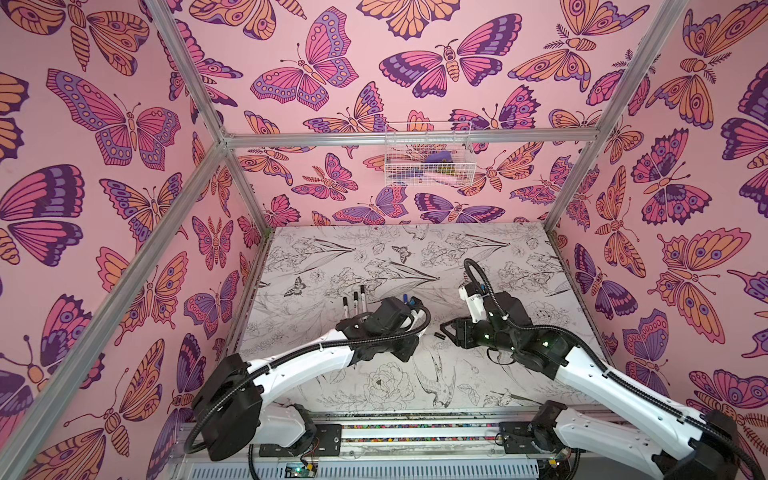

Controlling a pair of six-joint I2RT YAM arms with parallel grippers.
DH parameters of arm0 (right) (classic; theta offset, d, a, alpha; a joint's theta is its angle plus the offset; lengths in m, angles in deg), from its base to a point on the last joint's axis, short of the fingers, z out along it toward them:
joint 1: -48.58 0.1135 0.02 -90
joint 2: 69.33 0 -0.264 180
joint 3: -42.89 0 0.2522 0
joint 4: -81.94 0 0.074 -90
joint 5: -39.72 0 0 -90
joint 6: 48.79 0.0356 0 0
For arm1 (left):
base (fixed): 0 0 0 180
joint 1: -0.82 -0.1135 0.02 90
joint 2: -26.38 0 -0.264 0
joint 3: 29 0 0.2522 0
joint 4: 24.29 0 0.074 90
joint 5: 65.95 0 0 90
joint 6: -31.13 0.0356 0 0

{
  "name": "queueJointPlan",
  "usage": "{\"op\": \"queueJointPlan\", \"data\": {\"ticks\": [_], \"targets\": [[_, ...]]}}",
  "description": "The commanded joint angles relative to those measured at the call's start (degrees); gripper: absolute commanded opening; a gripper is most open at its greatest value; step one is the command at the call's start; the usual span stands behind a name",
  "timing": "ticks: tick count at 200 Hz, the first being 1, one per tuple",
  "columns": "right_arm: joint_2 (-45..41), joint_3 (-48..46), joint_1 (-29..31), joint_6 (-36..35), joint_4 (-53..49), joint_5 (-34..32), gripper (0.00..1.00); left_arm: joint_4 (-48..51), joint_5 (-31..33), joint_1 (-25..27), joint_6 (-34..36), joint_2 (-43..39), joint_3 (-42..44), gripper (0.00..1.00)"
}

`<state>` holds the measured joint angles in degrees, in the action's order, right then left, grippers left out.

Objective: Insert the pens into the pen caps
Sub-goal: 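Release the blue marker and grasp the uncapped white marker with the left gripper, then lift the white marker upright with the left gripper toward the right gripper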

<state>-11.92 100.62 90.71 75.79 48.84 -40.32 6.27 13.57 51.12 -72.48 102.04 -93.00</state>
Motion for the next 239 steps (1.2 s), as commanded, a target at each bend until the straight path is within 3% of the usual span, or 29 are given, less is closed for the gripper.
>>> {"op": "queueJointPlan", "data": {"ticks": [1,74,110,154,198,219,239], "targets": [[-0.09,-0.08,-0.25,2.03,5.08,2.92,0.49,-3.97,-4.95,-0.03,2.51,-2.09,1.66,0.0],[3.53,1.08,-0.28,4.26,10.62,6.45,0.48,-10.58,-5.86,0.06,0.6,-6.35,3.12,0.0],[4.28,1.21,-0.27,5.21,12.9,7.57,0.39,-11.83,-6.16,0.12,0.59,-6.93,3.74,0.0],[5.21,1.3,-0.21,5.75,14.48,8.06,0.36,-12.53,-7.36,0.54,0.25,-6.34,3.98,0.0],[5.35,1.47,-0.26,6.22,15.45,8.35,0.16,-13.81,-7.11,0.67,-0.13,-5.72,4.18,0.0],[5.24,1.83,-0.22,6.02,15.02,8.86,0.11,-13.66,-6.94,0.67,-0.8,-5.03,4.05,0.0],[4.87,1.66,-0.24,6.19,15.04,9.46,0.09,-13.72,-5.86,0.67,-1.4,-4.48,3.45,0.19]]}}
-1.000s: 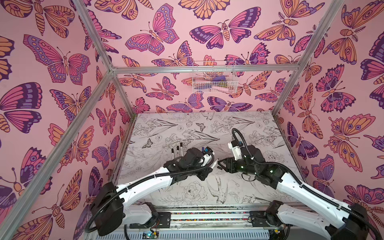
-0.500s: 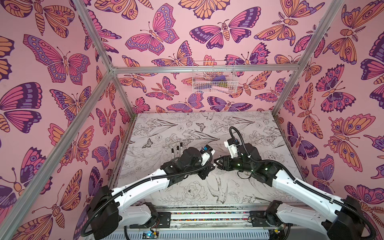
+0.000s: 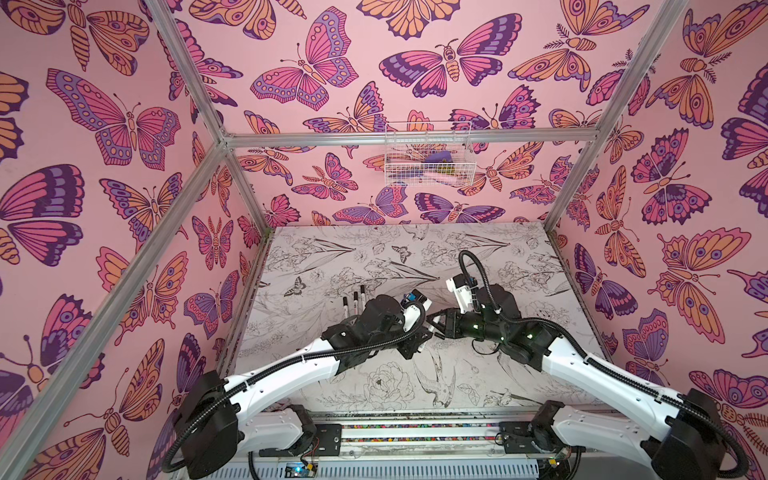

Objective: Insert the pens into the pen caps
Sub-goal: 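Lift the white marker upright with the left gripper toward the right gripper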

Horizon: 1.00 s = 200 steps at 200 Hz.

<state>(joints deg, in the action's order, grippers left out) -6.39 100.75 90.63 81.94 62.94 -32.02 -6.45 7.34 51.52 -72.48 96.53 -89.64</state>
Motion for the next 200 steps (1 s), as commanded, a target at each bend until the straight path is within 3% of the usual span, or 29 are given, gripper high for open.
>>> {"op": "queueJointPlan", "data": {"ticks": [1,25,142,163,188,200], "targets": [[-0.69,1.53,-0.14,0.05,0.94,1.25,0.09,-1.0,0.5,0.28,-1.45,1.08,0.06,0.2],[-1.09,1.19,-0.14,0.2,1.13,2.1,0.07,-0.91,1.67,0.28,-0.77,1.81,-1.33,0.3],[-2.84,1.26,-0.18,-0.45,-0.22,2.24,0.05,-1.02,-0.42,0.62,-0.08,6.9,-5.07,0.29],[-2.91,1.19,-0.12,-0.48,-0.52,2.19,0.05,-1.17,0.05,0.63,-0.15,6.79,-5.07,0.22],[-3.16,0.91,-0.12,-0.22,-1.15,0.71,0.05,-1.23,0.87,0.63,-0.26,6.24,-4.82,0.0],[-3.58,0.74,-0.17,-0.06,-1.74,-0.64,0.05,-1.24,2.04,0.57,-0.75,5.64,-4.23,0.0]]}}
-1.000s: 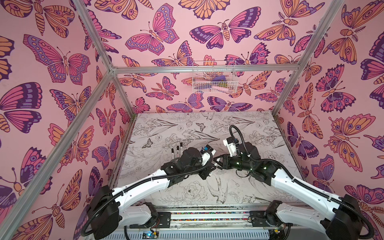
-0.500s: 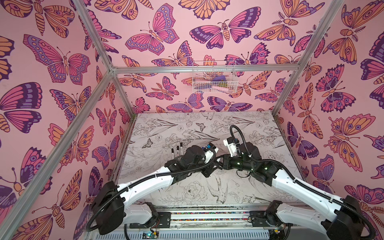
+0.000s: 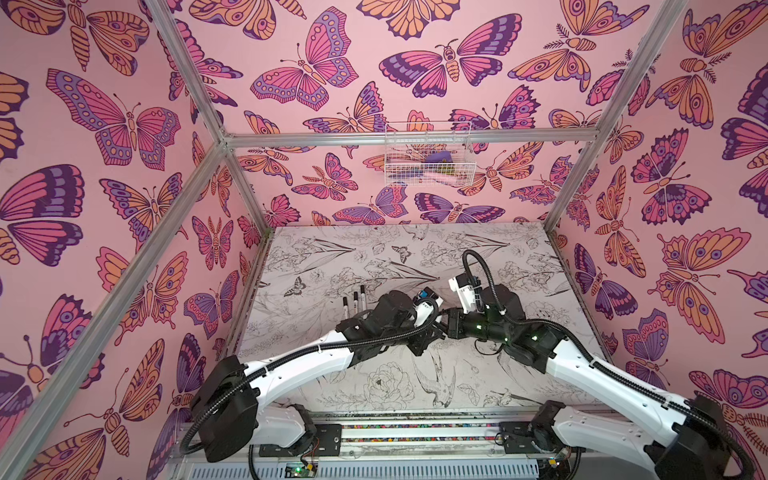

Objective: Insert the pens into the pen caps
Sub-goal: 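Lower the right gripper onto the black cap and grasp it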

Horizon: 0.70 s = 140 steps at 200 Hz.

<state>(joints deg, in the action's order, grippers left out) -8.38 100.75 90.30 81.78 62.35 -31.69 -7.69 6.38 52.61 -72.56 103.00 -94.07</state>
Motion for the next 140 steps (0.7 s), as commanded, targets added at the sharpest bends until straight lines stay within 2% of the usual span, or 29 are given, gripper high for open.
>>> {"op": "queueJointPlan", "data": {"ticks": [1,13,31,46,68,113,140], "targets": [[-1.65,0.73,0.14,0.1,-1.22,-1.17,0.05,-0.05,3.13,-0.54,-0.73,-0.93,0.31,0.0],[-2.37,0.64,0.13,-0.26,-2.23,-2.97,0.1,-0.2,4.67,-0.85,-1.44,-1.5,1.17,0.0],[-3.48,1.07,0.18,-0.95,-5.96,-7.02,0.37,0.06,9.41,-1.78,-3.8,-2.63,3.09,0.0],[-3.91,1.04,0.14,-2.06,-9.41,-11.12,0.47,1.16,14.55,-3.14,-6.7,-3.14,4.76,0.0],[-1.93,1.63,0.09,-4.08,-14.71,-14.91,0.5,3.15,19.33,-5.88,-10.51,-7.01,7.18,0.0],[11.56,8.79,0.11,-10.82,-25.59,-17.09,0.52,3.76,20.58,-8.7,-12.41,-10.74,9.84,0.0],[20.12,13.04,0.12,-15.89,-27.29,-18.68,0.52,3.87,20.45,-8.97,-12.65,-11.44,10.26,0.0]]}}
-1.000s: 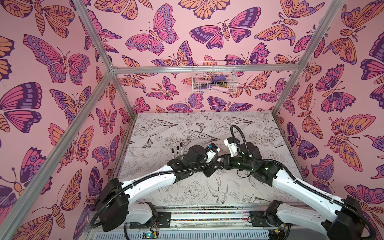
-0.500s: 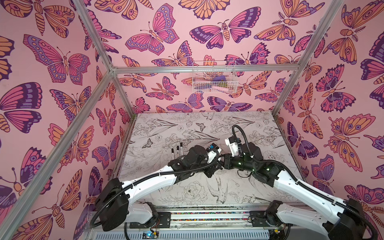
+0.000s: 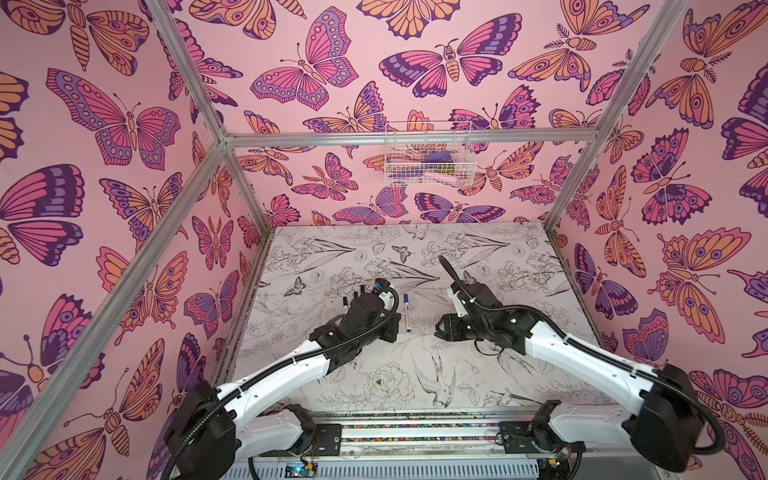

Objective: Insert the pens into the pen caps
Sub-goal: 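Lower the right gripper onto the black cap and grasp it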

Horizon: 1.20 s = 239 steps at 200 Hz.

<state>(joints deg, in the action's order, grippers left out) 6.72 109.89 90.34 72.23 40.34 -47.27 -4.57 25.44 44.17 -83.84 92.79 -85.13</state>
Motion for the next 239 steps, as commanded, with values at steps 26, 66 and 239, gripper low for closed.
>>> {"op": "queueJointPlan", "data": {"ticks": [26,66,239], "targets": [[13.42,8.99,0.08,-10.6,-7.72,-2.49,0.52,0.8,1.25,-0.64,-1.48,-1.81,1.88,0.0],[23.06,13.46,0.08,-14.51,-10.06,-2.84,0.52,0.81,1.34,-0.99,-1.74,-2.77,2.8,0.0],[26.15,14.82,-0.34,-13.9,-8.63,-3.63,0.03,0.52,-4.43,-2.07,1.61,-2.09,1.98,0.0]]}}
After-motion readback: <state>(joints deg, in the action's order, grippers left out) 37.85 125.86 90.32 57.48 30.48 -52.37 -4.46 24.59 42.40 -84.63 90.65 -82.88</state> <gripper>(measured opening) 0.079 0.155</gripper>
